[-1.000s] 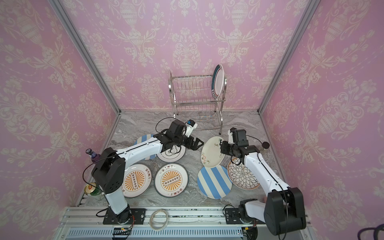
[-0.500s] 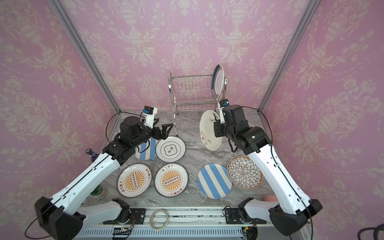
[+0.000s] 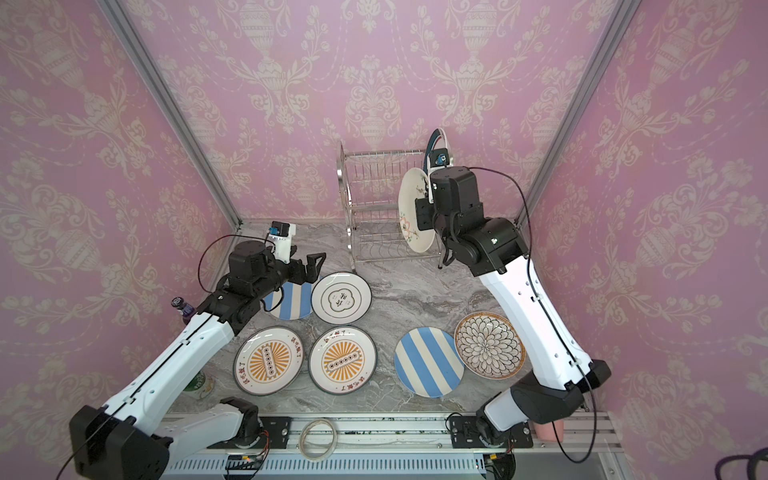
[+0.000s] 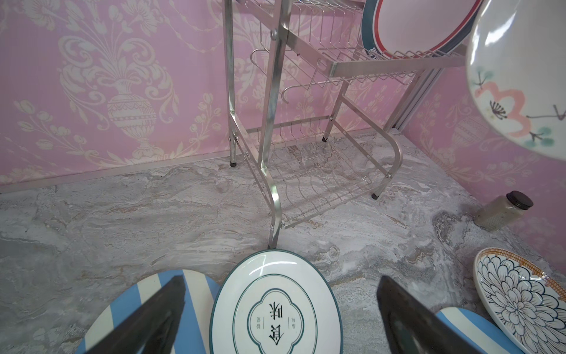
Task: Load the plates into the dish rack
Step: 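Lift the upright floral plate toward the rack with the right gripper while left gripper withdraws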
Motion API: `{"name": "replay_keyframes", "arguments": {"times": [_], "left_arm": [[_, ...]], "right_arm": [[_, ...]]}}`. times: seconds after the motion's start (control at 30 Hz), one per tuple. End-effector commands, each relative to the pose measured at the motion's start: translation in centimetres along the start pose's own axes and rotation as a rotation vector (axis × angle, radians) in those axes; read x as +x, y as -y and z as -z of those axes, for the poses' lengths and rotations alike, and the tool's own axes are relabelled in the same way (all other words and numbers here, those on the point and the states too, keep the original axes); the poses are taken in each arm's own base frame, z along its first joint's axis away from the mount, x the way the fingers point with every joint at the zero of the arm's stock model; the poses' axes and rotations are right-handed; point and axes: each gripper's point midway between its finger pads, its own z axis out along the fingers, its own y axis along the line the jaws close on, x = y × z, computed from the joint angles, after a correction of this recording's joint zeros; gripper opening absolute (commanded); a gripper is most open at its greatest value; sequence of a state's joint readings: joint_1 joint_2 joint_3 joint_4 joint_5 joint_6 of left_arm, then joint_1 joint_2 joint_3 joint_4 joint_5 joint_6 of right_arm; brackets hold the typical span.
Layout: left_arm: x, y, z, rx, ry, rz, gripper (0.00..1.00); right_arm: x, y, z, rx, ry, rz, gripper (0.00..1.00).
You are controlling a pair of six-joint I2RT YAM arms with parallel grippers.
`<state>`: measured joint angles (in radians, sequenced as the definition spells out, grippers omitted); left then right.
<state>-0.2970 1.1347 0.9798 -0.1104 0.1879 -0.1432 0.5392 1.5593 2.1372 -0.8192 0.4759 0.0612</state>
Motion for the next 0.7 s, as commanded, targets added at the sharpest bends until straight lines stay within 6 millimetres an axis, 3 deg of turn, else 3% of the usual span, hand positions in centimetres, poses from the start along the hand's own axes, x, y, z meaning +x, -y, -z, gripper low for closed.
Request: {"name": "replay_keyframes", "arguments": {"times": [0.0,0.23,0.67], "left_arm": [[-0.6,-0.1,-0.1,0.042,0.026,0.021,0.99],[-0.2,-0.9,-0.7,0.058,0.012,0.053,0.99],[0.9,-1.6,-1.7,0.068,-0.022,0.068,0.99]], "right_arm": [[-6.6,1.9,2.1,0.071,0.207,-0.054,0.00],[-9.6,2.8,0.1,0.191,0.299,-0.015,0.00],[-9.9,3.6,-7.5,0.294,0.358,0.024,0.00]]}}
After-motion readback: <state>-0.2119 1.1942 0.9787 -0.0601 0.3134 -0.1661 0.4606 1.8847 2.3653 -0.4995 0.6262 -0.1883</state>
